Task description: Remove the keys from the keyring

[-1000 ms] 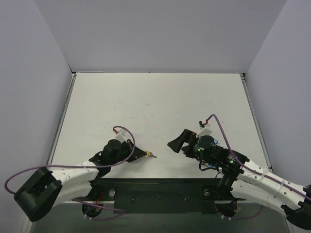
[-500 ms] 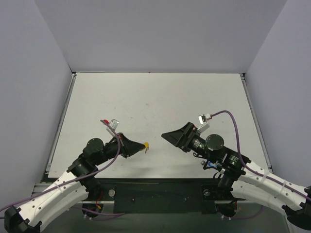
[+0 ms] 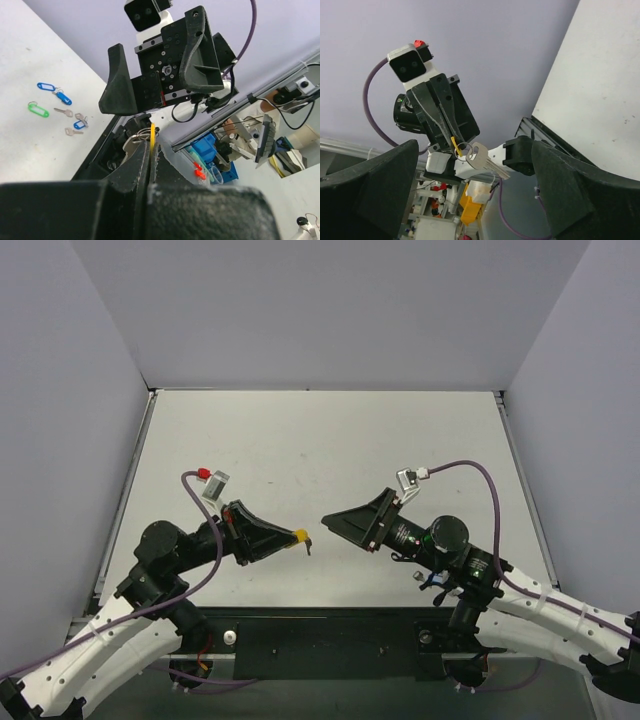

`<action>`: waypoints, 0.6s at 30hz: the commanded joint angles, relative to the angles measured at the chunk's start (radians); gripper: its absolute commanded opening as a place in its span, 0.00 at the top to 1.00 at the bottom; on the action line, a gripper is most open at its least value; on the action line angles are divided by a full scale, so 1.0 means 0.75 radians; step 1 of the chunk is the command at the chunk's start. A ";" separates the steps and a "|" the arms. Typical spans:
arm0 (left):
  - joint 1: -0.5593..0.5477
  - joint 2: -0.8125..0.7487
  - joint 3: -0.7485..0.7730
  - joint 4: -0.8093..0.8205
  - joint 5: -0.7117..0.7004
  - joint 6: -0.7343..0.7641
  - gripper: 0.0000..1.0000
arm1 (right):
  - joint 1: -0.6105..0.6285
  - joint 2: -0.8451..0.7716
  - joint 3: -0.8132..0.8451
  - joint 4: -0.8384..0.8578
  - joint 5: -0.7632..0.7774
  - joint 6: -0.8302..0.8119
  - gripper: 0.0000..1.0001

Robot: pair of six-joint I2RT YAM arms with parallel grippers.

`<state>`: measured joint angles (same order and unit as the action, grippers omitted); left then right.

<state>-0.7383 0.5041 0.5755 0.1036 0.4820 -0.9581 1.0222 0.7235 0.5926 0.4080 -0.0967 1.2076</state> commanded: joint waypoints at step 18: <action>-0.005 0.025 0.143 0.481 0.063 -0.322 1.00 | 0.222 0.179 0.226 0.536 -0.067 0.006 0.13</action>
<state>-0.7383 0.5274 0.6373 0.3470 0.5140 -1.1492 1.1610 0.8509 0.7048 0.6765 -0.1440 1.2304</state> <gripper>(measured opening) 0.028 0.871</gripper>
